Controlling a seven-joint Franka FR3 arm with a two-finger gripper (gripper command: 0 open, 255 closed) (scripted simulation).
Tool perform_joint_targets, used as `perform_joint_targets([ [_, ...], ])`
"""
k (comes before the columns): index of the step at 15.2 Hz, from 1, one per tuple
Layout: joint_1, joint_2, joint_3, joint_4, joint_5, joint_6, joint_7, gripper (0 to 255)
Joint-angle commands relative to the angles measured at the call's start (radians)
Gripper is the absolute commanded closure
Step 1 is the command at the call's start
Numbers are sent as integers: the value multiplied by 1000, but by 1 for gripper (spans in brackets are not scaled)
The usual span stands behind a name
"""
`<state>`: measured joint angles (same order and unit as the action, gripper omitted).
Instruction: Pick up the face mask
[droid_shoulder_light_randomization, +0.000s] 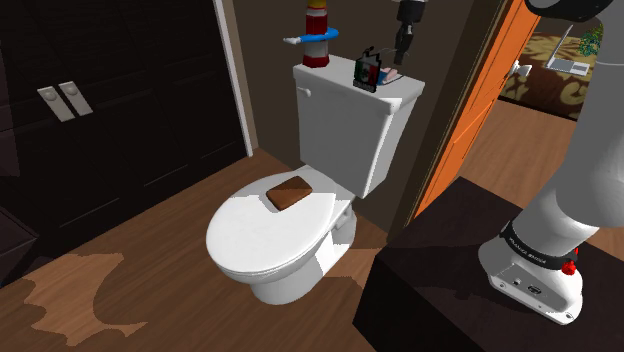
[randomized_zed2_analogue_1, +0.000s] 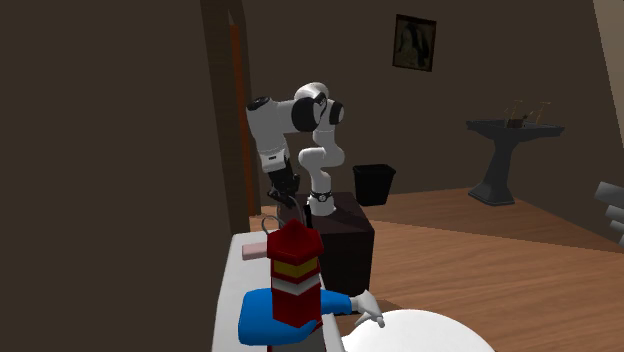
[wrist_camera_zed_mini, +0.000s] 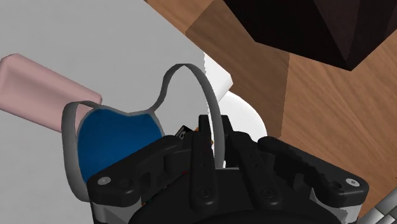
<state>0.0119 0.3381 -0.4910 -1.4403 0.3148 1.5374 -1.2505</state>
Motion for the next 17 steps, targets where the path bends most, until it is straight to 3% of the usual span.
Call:
perform_joint_targets([
  [1, 0, -1, 0, -3, 0, 2, -1, 255],
  [17, -47, 46, -2, 270, 24, -223, 31, 255],
])
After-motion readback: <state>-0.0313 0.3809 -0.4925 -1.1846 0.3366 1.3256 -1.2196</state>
